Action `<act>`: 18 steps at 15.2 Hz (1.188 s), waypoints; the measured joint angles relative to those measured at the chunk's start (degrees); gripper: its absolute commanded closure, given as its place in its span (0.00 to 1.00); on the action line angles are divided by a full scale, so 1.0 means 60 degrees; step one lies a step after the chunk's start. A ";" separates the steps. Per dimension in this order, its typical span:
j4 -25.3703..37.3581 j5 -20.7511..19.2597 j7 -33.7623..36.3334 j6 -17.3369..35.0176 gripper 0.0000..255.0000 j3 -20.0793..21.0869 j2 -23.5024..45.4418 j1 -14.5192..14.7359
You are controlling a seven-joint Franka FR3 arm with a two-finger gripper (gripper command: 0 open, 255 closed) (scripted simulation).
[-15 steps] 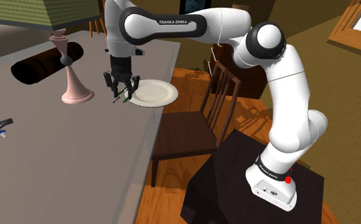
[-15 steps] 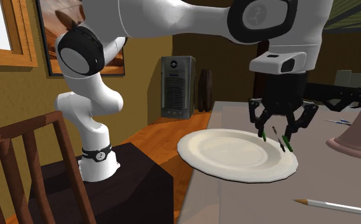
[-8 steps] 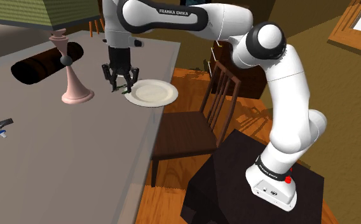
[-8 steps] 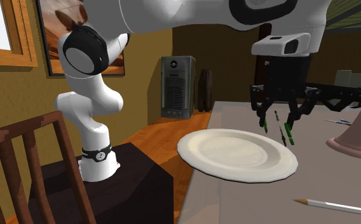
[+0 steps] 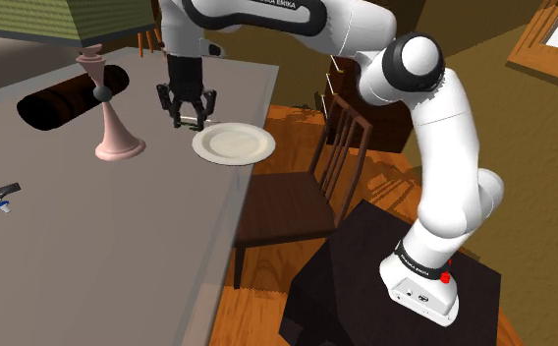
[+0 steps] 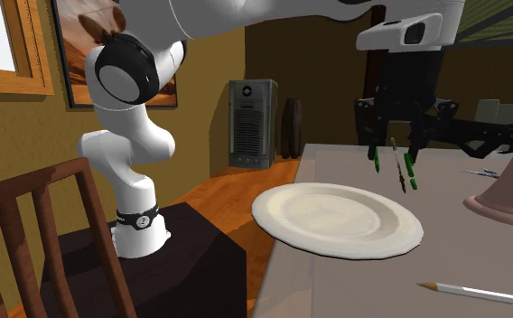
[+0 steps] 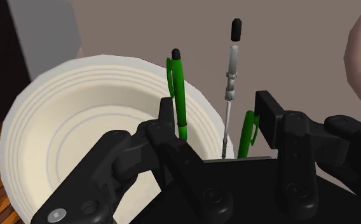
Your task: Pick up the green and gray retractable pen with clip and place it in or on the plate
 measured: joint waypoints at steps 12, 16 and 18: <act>-0.4553 0.1705 -0.1677 0.1708 1.00 0.1739 -0.2513 -0.4962; -0.5040 0.1654 -0.1712 0.2173 1.00 0.1711 -0.2479 -0.5097; -0.5302 0.1611 -0.1697 0.2439 1.00 0.1683 -0.2446 -0.5122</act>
